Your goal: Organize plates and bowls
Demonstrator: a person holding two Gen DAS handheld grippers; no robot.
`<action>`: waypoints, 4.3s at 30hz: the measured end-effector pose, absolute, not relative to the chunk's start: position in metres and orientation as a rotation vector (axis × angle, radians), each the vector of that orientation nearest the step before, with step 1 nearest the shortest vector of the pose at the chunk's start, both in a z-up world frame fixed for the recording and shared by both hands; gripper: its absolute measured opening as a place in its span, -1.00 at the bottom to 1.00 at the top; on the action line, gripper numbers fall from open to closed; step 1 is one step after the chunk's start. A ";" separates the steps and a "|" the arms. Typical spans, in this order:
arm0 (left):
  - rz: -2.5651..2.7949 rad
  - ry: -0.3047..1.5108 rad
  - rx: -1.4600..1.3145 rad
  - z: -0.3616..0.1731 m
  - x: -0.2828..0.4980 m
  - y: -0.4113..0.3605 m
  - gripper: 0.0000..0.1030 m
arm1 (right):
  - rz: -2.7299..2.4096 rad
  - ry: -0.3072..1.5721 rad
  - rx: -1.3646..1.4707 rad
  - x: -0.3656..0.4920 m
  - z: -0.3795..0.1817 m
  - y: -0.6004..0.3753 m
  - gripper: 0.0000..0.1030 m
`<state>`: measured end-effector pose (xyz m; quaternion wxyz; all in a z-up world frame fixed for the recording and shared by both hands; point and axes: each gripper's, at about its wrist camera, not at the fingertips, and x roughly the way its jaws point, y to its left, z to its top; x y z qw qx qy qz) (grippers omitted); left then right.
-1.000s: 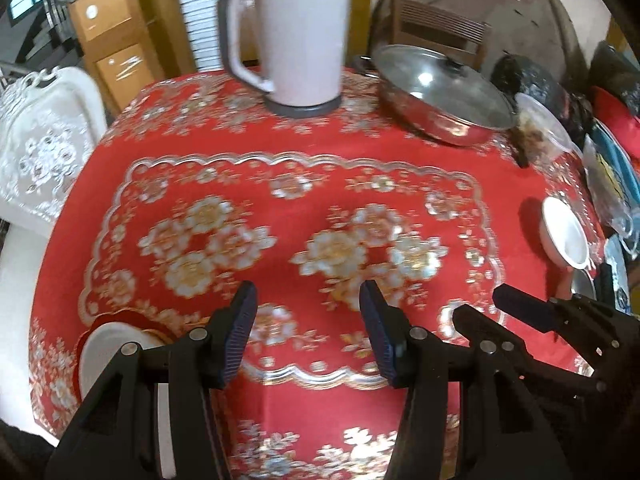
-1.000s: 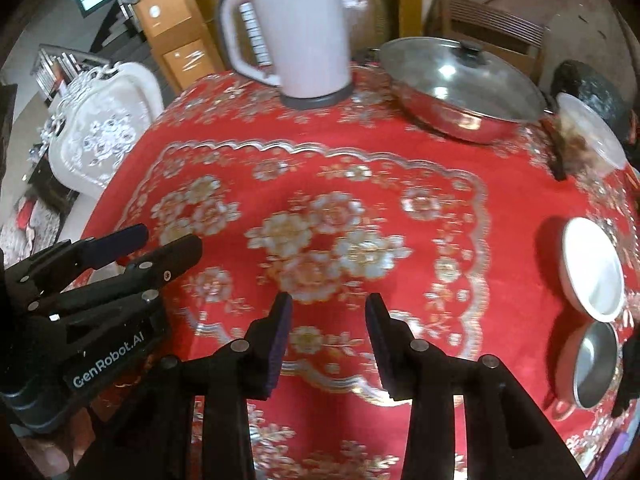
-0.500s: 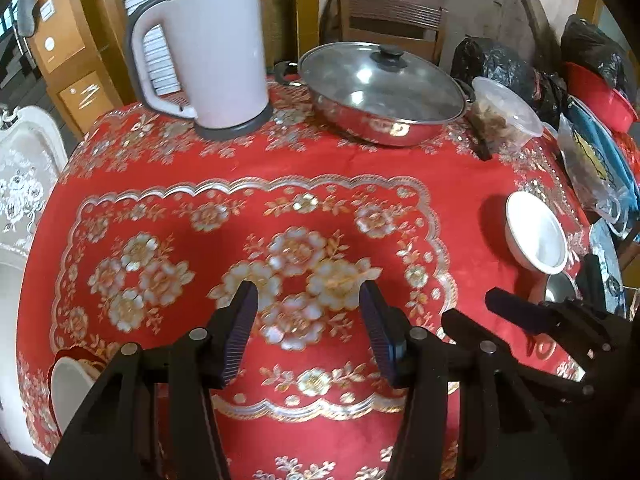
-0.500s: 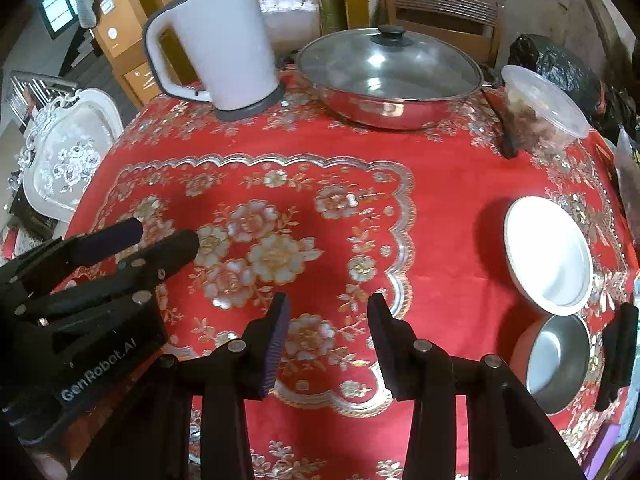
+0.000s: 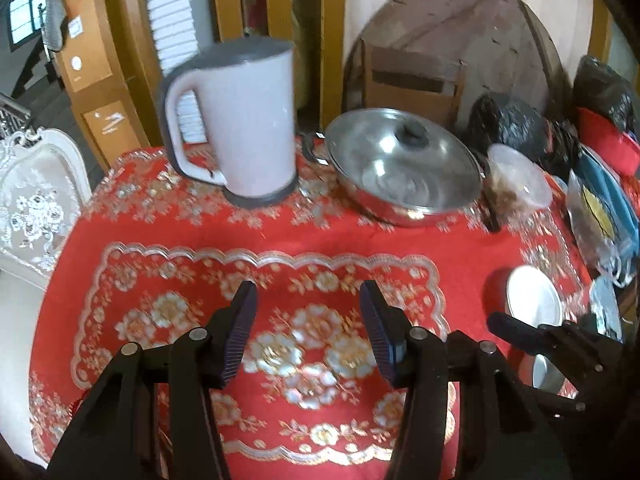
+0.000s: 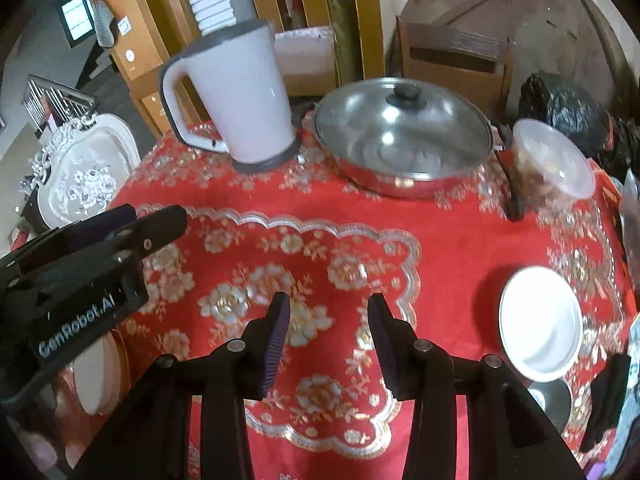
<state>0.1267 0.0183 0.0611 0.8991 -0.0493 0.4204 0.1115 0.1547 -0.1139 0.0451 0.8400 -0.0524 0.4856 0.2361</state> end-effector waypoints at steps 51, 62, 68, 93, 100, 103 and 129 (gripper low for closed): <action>-0.124 1.191 -0.112 -0.058 0.237 -0.207 0.00 | 0.143 1.246 0.183 0.256 -0.063 -0.383 -0.07; -0.142 1.261 -0.061 -0.090 0.242 -0.223 0.00 | 0.169 1.277 0.163 0.260 -0.079 -0.375 -0.77; -0.158 1.285 -0.069 -0.095 0.241 -0.221 -0.33 | 0.195 1.278 0.165 0.252 -0.077 -0.371 -0.78; -0.100 1.330 -0.284 -0.081 0.202 -0.123 -0.44 | 0.281 1.302 0.167 0.215 -0.068 -0.304 -0.81; -0.103 1.374 -0.289 -0.097 0.208 -0.142 -0.61 | 0.280 1.318 0.190 0.215 -0.075 -0.308 -0.81; -0.111 1.372 -0.288 -0.097 0.207 -0.145 -0.69 | 0.288 1.317 0.184 0.213 -0.073 -0.306 -0.81; 0.078 1.296 -0.434 -0.071 0.129 -0.010 -0.60 | 0.442 1.355 0.073 0.175 -0.068 -0.195 -0.75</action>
